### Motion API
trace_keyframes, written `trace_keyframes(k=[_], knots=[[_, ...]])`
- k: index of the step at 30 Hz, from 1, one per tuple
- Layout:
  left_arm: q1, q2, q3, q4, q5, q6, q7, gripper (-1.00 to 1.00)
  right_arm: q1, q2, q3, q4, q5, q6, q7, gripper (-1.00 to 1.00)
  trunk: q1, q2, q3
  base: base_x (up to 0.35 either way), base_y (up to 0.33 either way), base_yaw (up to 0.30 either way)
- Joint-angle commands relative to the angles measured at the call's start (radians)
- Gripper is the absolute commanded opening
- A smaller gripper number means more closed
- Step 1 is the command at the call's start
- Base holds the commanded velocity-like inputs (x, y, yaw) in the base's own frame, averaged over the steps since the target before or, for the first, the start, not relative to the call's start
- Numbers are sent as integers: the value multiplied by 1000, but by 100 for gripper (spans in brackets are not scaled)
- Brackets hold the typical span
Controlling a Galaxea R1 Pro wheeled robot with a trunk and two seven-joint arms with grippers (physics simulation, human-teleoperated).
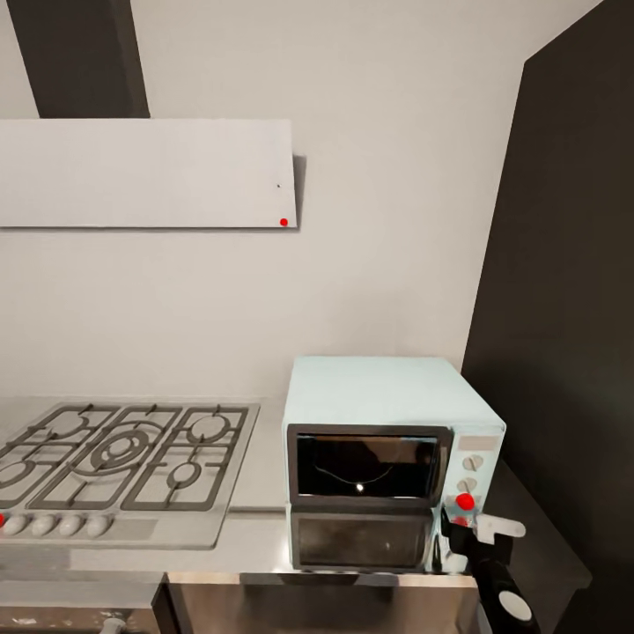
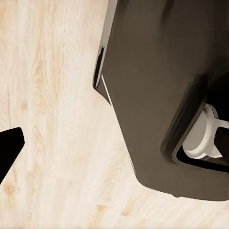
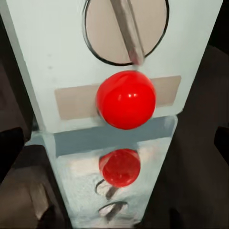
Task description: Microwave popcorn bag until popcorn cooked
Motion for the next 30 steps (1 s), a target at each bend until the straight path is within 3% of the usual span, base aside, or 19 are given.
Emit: trace_keyframes(k=[1,8,9,20,30], knots=[[1,0,6,-3,-4,7,-3,100,0,1,-3,14,11,-3,-2,100,0,0,0,1,-1,0],[1,1,7,-3,-4,7,-3,100,-1,1,-3,37,11,-5,-2,100,0,0,0,0,0,0],[1,1,6,-3,-4,7,-3,100,-1,1,-3,37,11,-5,-2,-100,0,0,0,0,0,0],[1,3,6,-3,-4,6,-3,100,0,1,-5,65,11,-5,-2,-100,0,0,0,0,0,0],[1,2,6,-3,-4,7,-3,100,-1,-1,-5,66,11,-6,-2,-100,0,0,0,139,0,0]])
